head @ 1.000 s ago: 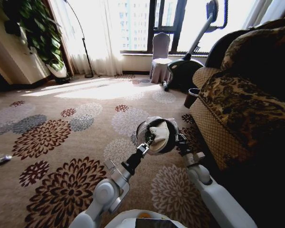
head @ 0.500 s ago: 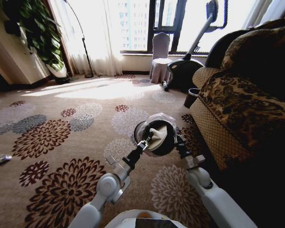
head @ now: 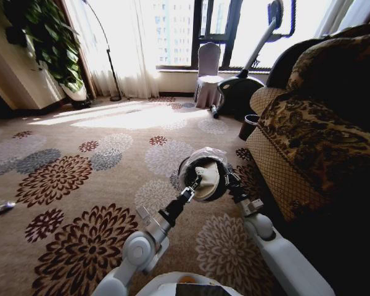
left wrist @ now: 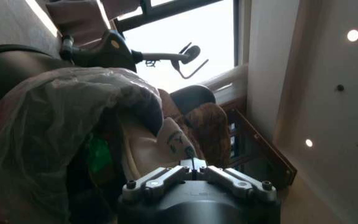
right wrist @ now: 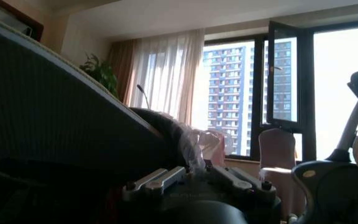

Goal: Pick up the trash from the ground and place it into the trash bin.

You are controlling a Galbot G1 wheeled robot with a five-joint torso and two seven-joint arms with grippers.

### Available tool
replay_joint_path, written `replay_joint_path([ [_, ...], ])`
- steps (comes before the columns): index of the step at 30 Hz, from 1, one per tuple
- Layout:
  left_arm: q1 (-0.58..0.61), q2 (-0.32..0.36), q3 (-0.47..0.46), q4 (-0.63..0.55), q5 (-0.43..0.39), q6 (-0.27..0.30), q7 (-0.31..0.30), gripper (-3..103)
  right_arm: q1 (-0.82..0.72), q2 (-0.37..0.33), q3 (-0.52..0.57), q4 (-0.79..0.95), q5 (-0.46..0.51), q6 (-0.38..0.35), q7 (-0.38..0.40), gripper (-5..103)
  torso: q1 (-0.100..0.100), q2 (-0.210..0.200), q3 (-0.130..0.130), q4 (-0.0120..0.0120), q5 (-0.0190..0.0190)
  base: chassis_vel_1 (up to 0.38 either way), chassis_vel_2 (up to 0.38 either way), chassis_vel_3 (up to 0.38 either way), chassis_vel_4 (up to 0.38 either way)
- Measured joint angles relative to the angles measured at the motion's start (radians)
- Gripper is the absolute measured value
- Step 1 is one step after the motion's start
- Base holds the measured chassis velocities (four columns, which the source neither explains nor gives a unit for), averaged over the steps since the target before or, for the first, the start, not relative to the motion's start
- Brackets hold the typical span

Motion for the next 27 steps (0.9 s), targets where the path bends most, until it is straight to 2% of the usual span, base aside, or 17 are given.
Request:
replay_joint_path([
  [13,-0.068,-0.012,0.008,0.042,0.009,-0.001,-0.057,0,-0.027,-0.007,0.015,0.024,-0.109,0.079,0.001,0,0.000,0.000,0.000,-0.0001,0.0000,0.000,0.000,0.000,0.000],
  [25,-0.098,-0.025,0.008,0.073,0.013,-0.001,-0.079,0,-0.044,-0.013,0.010,0.049,-0.115,0.091,0.002,0,0.000,0.000,0.000,-0.0001,0.0000,0.000,0.000,0.000,0.000],
  [27,-0.099,-0.025,0.012,0.074,0.024,0.002,-0.085,-3,-0.046,-0.014,0.012,0.052,-0.115,0.091,0.002,0,0.000,0.000,0.000,-0.0001,0.0000,0.000,0.000,0.000,0.000],
])
